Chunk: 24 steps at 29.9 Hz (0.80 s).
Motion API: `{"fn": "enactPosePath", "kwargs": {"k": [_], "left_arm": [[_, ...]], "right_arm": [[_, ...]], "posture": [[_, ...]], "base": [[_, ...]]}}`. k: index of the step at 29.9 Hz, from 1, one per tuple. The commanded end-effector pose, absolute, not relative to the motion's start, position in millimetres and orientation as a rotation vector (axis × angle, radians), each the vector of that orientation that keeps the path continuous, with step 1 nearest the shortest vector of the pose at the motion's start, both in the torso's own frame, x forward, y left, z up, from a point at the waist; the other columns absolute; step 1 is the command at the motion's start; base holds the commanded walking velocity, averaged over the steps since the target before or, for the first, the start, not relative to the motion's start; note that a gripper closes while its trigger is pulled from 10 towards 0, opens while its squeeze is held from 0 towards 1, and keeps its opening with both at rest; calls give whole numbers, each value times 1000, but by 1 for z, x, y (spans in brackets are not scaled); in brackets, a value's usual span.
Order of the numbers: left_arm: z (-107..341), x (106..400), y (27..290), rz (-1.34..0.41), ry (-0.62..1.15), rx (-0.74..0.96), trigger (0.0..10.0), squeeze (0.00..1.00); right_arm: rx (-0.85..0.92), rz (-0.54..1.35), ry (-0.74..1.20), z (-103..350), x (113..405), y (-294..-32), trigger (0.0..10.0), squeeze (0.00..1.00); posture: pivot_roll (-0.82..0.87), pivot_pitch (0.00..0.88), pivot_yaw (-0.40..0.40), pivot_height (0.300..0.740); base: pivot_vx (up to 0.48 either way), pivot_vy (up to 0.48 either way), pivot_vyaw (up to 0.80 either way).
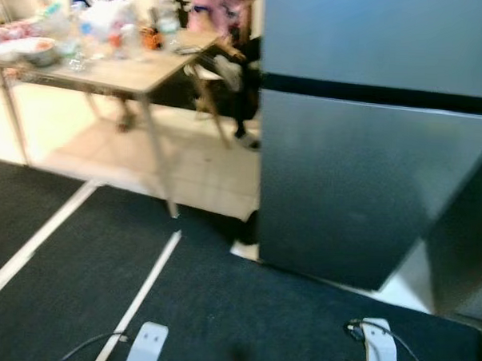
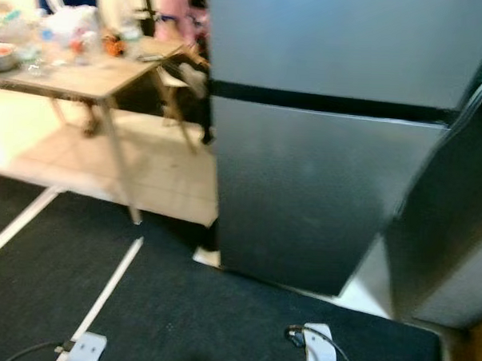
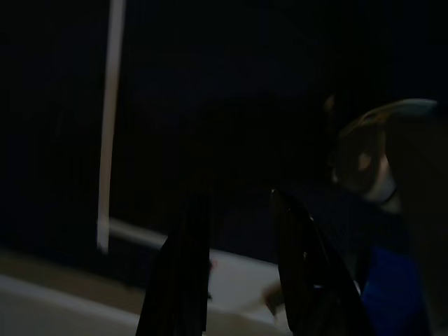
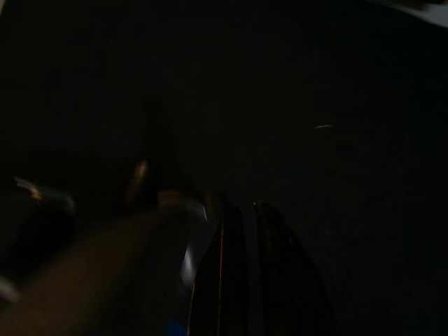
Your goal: Restocking fridge
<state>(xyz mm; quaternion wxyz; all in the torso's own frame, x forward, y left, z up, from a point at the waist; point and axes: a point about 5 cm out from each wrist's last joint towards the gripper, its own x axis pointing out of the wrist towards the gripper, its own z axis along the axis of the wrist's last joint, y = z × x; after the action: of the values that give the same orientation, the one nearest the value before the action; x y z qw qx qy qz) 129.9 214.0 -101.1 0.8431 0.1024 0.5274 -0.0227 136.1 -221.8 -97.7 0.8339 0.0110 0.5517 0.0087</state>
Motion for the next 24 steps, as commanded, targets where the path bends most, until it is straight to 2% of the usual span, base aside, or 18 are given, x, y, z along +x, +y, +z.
{"fn": "enactPosePath", "kwargs": {"k": [1,24], "left_arm": [[-106,114,215,-53,1166,227,10000,0],[-107,113,213,-36,1184,170,10000,0]], "right_arm": [[13,32,1150,-96,143,-220,10000,0],[-23,48,1151,-95,143,-221,10000,0]], "posture": [[-9,0,29,740],[-22,0,37,740]], "base": [[0,0,794],[0,0,794]]}}
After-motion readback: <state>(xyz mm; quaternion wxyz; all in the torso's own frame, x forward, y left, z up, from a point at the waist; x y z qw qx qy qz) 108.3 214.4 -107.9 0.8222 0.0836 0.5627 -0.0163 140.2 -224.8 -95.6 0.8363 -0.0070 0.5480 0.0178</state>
